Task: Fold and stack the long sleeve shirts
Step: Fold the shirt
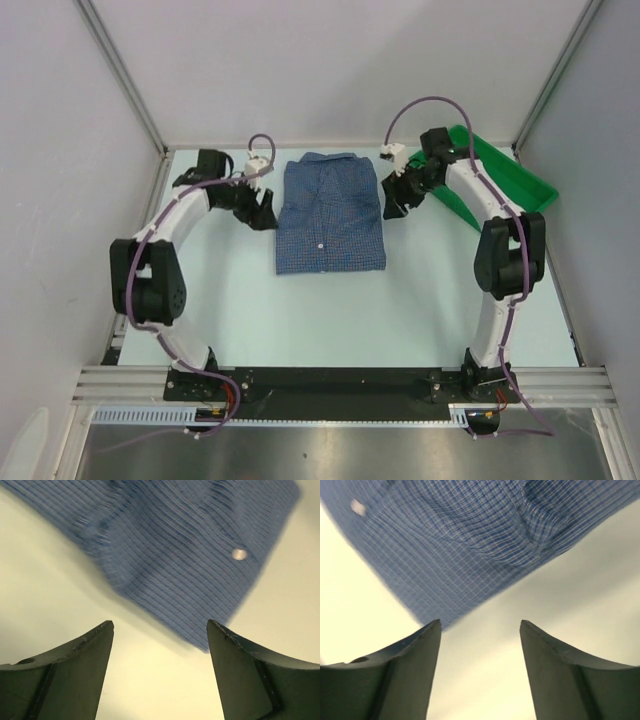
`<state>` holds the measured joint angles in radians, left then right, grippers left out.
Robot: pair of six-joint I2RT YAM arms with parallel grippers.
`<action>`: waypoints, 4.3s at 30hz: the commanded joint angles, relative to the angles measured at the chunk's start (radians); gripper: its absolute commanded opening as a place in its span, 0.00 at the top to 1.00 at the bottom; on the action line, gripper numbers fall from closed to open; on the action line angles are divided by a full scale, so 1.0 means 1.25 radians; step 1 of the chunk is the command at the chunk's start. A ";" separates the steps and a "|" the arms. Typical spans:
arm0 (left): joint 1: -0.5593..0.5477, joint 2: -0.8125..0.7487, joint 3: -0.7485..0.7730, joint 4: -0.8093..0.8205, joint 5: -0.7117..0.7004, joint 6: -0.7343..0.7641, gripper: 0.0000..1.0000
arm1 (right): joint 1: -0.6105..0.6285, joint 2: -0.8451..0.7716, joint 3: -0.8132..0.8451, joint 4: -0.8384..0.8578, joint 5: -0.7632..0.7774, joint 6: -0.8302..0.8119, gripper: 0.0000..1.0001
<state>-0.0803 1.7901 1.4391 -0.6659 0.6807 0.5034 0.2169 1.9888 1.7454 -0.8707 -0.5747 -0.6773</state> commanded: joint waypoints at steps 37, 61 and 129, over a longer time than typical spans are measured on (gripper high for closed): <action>-0.020 0.001 -0.322 0.163 0.168 -0.308 0.70 | -0.052 0.010 -0.394 0.229 -0.294 0.581 1.00; -0.003 -0.036 -0.209 0.097 0.063 -0.188 0.38 | -0.068 -0.040 -0.308 0.045 -0.221 0.410 0.44; -0.222 -0.020 -0.353 0.501 0.378 -0.609 0.10 | 0.111 -0.060 -0.443 0.609 -0.446 0.872 0.44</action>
<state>-0.2977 1.7451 1.0878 -0.2390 1.0813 -0.1093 0.3000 1.9205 1.2789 -0.3763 -1.0393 0.1997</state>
